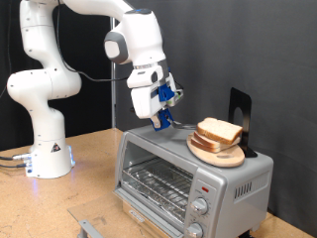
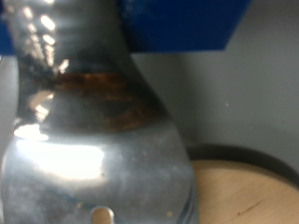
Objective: Make a piece of toast with the oven
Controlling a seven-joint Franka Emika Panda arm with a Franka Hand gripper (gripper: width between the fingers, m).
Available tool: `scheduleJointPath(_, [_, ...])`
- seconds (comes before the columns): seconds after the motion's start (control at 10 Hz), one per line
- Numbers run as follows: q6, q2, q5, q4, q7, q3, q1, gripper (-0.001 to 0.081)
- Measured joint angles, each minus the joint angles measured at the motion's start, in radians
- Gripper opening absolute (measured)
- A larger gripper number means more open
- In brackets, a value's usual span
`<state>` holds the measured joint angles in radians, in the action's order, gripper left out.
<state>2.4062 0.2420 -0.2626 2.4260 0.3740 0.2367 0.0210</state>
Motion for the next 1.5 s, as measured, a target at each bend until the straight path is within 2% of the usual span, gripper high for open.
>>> scheduleJointPath(0.6, [-0.007,-0.029,0.039,-0.028,0.057,0.003,0.000,0.0488])
scheduleJointPath(1.5, [-0.006,-0.115,0.086,-0.113,0.136,0.022,0.000,0.0488])
